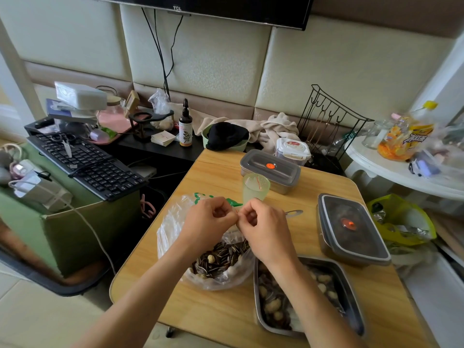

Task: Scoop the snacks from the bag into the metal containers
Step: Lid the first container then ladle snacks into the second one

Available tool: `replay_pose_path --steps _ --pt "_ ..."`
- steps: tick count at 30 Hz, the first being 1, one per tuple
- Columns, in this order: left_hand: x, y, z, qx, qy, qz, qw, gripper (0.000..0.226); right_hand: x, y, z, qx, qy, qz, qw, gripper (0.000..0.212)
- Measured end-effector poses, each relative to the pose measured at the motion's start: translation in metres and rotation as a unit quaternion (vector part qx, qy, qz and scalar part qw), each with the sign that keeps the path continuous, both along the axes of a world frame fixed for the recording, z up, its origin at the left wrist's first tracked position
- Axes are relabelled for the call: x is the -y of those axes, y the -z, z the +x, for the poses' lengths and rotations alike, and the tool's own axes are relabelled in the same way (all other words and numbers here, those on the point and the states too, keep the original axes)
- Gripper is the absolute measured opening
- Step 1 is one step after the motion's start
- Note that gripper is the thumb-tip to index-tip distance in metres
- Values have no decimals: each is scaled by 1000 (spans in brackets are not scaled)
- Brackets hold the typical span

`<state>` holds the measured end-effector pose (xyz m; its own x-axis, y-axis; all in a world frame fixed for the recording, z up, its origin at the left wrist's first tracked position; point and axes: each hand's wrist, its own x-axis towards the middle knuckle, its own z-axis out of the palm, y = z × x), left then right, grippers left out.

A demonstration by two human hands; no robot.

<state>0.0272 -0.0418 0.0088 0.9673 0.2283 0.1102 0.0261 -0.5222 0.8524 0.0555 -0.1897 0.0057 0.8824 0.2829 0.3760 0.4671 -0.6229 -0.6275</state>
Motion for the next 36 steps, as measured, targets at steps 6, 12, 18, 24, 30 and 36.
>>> replay_pose_path --steps 6,12,18,24,30,36 --pt "-1 1 1 -5 4 -1 1000 13 -5 2 -2 65 4 -53 996 21" --pt "-5 -1 -2 -4 49 -50 998 16 4 -5 4 -55 -10 76 996 16" --pt "-9 3 -1 14 64 49 997 16 14 0 10 -125 -74 61 987 5" --pt "-8 9 2 28 73 100 992 17 12 1 9 -66 -61 -13 996 13" --pt "-3 12 3 46 78 115 989 16 5 2 6 57 -15 -99 993 21" --pt "-2 14 6 67 28 98 993 17 6 -5 5 -13 -40 -78 996 14"
